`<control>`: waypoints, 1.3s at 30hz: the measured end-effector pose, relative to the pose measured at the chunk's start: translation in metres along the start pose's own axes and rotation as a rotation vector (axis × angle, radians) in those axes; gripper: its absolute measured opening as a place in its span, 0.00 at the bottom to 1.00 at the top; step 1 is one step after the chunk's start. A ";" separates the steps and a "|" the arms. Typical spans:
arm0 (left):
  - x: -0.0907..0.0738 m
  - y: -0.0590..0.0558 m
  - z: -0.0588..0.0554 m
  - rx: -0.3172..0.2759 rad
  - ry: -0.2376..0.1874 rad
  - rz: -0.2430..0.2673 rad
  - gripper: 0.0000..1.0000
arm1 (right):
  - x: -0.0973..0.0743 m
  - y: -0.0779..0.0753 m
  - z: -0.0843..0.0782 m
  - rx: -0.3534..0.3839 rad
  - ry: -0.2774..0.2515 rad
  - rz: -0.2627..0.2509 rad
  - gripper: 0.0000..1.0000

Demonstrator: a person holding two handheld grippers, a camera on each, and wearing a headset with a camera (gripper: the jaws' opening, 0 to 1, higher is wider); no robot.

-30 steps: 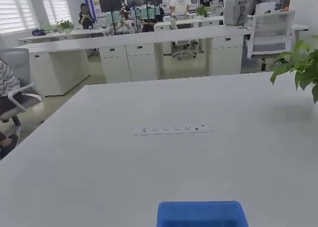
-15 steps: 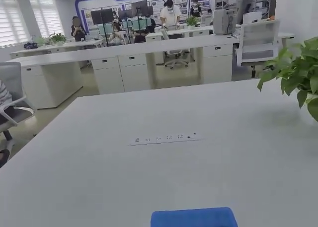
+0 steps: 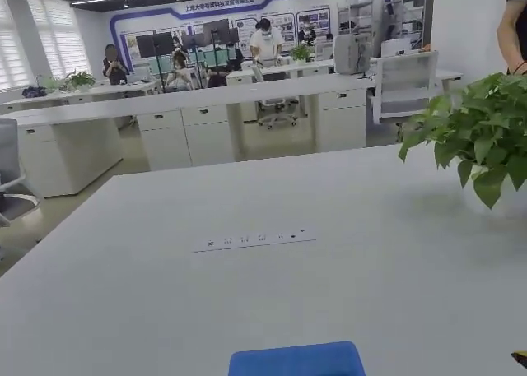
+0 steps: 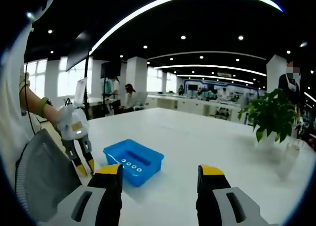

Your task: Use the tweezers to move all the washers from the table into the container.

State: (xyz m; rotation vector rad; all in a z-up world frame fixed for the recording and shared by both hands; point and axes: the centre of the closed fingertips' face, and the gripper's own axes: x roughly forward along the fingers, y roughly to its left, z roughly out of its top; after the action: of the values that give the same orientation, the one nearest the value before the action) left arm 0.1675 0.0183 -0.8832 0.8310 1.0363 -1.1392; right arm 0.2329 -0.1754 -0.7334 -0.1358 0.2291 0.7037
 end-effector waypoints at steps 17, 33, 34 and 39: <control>-0.126 0.047 0.014 -0.532 -0.806 0.451 0.74 | 0.000 -0.003 0.001 0.006 -0.015 -0.009 0.67; -0.195 0.070 0.015 -0.605 -1.240 0.715 0.99 | 0.001 -0.005 0.026 0.029 -0.181 -0.021 0.96; -0.195 0.070 0.015 -0.597 -1.233 0.727 0.99 | 0.000 -0.008 0.028 0.015 -0.191 -0.043 0.99; -0.190 0.069 0.018 -0.573 -1.202 0.732 0.99 | 0.002 -0.008 0.022 -0.024 -0.155 -0.061 0.99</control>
State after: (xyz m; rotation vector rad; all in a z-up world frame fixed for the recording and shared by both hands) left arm 0.2219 0.0770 -0.6967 -0.0480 -0.0215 -0.4643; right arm 0.2434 -0.1753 -0.7121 -0.1099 0.0685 0.6530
